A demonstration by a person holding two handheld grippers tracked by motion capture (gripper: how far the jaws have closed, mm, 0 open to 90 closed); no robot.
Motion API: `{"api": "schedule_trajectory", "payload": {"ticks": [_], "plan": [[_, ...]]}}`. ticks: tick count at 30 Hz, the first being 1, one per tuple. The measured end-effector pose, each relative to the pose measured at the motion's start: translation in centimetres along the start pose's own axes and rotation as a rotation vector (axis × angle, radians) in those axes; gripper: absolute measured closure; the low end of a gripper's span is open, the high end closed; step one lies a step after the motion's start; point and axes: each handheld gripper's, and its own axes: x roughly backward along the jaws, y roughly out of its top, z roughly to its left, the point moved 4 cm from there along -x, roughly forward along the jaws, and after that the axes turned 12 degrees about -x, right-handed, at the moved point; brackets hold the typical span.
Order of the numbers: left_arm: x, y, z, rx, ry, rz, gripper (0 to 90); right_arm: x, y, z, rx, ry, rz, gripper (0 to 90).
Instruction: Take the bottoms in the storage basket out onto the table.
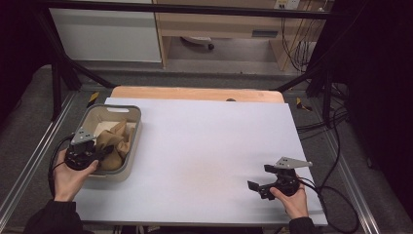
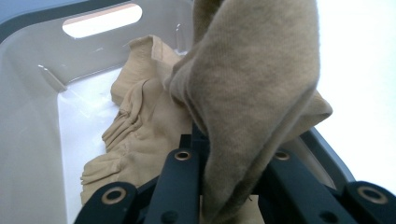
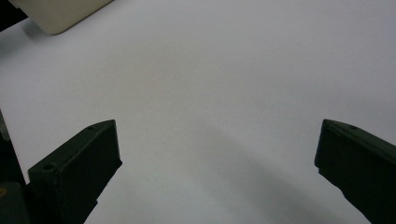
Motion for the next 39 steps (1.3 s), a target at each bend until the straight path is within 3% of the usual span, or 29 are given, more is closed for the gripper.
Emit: {"api": "schedule_trajectory", "payload": {"ticks": [39], "plan": [[1.0, 0.35, 0.49, 0.013, 0.005, -0.019, 82.1, 0.03, 0.01, 0.0, 0.001, 0.001, 0.0, 0.6]]}}
